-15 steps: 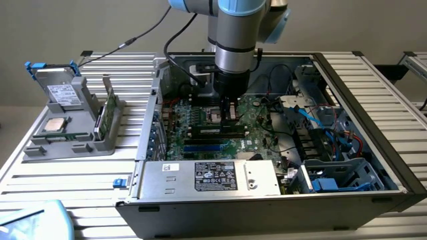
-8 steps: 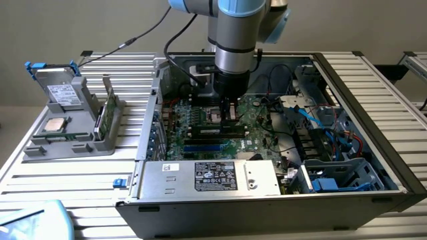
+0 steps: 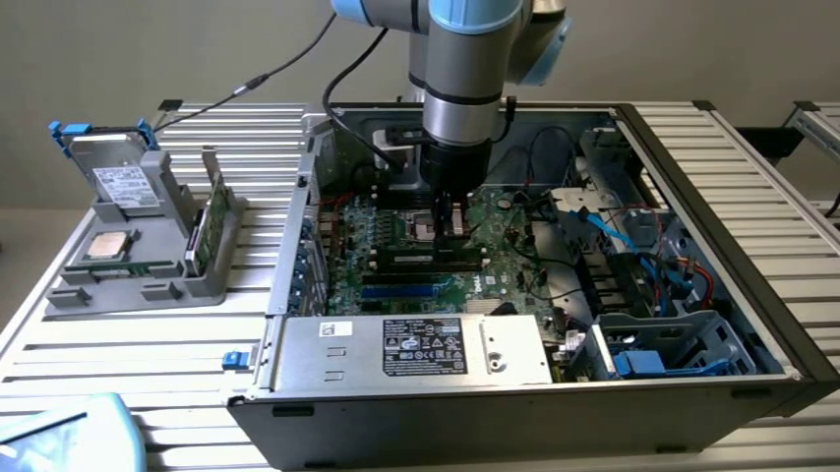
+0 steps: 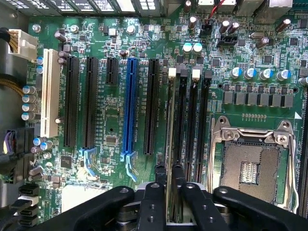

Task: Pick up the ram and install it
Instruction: 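Insert the ram into the slot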

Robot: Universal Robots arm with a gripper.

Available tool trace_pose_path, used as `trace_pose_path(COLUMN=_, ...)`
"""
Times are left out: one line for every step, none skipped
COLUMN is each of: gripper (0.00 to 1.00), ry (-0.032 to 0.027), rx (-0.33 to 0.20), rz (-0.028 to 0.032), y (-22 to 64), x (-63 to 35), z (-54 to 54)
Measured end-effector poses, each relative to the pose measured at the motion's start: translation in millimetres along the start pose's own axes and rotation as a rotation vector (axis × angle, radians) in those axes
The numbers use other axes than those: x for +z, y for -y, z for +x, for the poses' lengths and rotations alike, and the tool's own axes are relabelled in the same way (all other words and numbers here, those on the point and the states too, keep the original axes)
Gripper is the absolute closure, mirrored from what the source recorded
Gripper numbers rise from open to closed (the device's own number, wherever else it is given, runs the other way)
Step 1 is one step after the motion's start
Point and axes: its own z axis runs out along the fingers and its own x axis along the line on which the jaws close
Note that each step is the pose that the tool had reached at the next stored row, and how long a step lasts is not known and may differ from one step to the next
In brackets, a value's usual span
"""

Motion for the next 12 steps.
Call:
trace_pose_path(gripper=0.72, ry=-0.0001, rx=0.0, rz=0.0, y=0.0, x=0.0, z=0.0)
trace_pose_path(gripper=0.72, ry=-0.0001, rx=0.0, rz=0.0, y=0.0, x=0.0, z=0.0)
trace_pose_path(gripper=0.66, ry=-0.0001, rx=0.0, rz=0.0, y=0.0, x=0.0, z=0.0)
trace_pose_path(gripper=0.6, ry=-0.0004, rx=0.0, rz=-0.0001, y=0.0, x=-0.1, z=0.0)
trace_pose_path(gripper=0.6, ry=-0.0003, rx=0.0, rz=-0.0001, y=0.0, x=-0.4, z=0.0)
trace_pose_path(gripper=0.55, ry=-0.0003, rx=0.0, rz=-0.0001, y=-0.1, x=-1.2, z=0.1)
trace_pose_path(gripper=0.55, ry=-0.0001, rx=0.0, rz=0.0, y=-0.2, x=-2.2, z=0.2)
trace_pose_path(gripper=0.48, ry=-0.0002, rx=0.0, rz=0.0, y=-0.3, x=-3.7, z=0.3)
trace_pose_path(gripper=0.48, ry=-0.0002, rx=0.0, rz=0.0, y=-0.4, x=-5.4, z=0.5)
trace_pose_path(gripper=0.48, ry=-0.0003, rx=0.0, rz=-0.0001, y=-0.5, x=-7.1, z=0.7)
trace_pose_path(gripper=0.48, ry=-0.0002, rx=0.0, rz=0.0, y=-0.7, x=-9.0, z=0.9)
trace_pose_path(gripper=0.48, ry=-0.0001, rx=0.0, rz=0.0, y=-1.0, x=-11.1, z=1.1)
